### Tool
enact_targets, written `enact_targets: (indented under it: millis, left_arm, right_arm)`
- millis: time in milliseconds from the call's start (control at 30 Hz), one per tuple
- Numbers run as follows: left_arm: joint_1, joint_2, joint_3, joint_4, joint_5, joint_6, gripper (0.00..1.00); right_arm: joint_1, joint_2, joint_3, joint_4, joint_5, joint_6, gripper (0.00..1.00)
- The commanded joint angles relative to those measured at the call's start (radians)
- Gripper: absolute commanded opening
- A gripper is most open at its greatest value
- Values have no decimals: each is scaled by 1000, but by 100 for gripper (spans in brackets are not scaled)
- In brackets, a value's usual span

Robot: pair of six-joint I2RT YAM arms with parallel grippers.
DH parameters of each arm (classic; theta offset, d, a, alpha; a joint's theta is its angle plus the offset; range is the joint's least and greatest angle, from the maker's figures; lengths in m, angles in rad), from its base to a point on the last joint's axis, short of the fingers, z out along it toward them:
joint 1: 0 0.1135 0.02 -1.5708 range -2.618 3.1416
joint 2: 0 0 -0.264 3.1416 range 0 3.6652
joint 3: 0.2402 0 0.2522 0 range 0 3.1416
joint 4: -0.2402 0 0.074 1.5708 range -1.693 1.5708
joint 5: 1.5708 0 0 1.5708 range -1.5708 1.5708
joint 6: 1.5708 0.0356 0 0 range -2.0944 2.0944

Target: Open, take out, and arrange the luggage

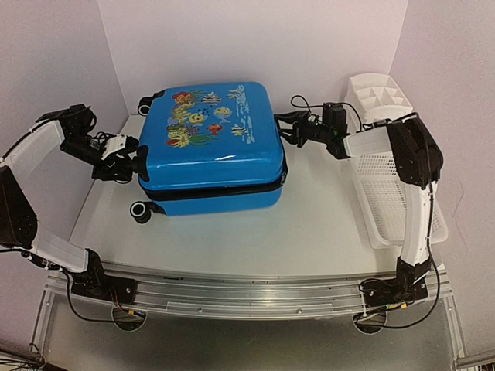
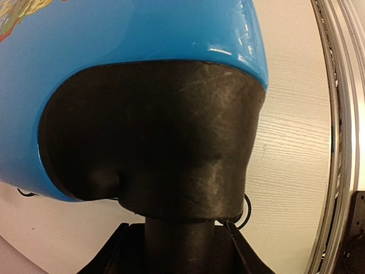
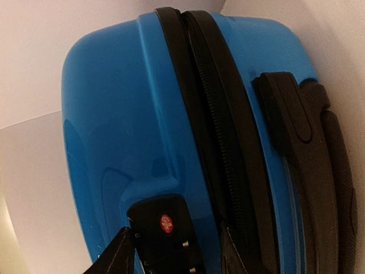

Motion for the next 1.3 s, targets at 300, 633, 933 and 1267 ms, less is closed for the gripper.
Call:
enact_targets:
  millis: [300,633,933,1267]
  left_arm:
    - [-12,-33,27,115,-24,-152,0]
    - [-167,-111,-20,202,-19,-336,0]
    - [-183,-175,-130,260,-34,-414,0]
    - [-179,-171,-146,274,-48,-399,0]
  right_arm:
    - [78,-13,46,305,-29,215,26]
    - [129,-109,-17,280,48,192,24]
    - [132,-275,-138,-105,91,-67,31]
    - [98,-511,-127,-638,277,-467,57]
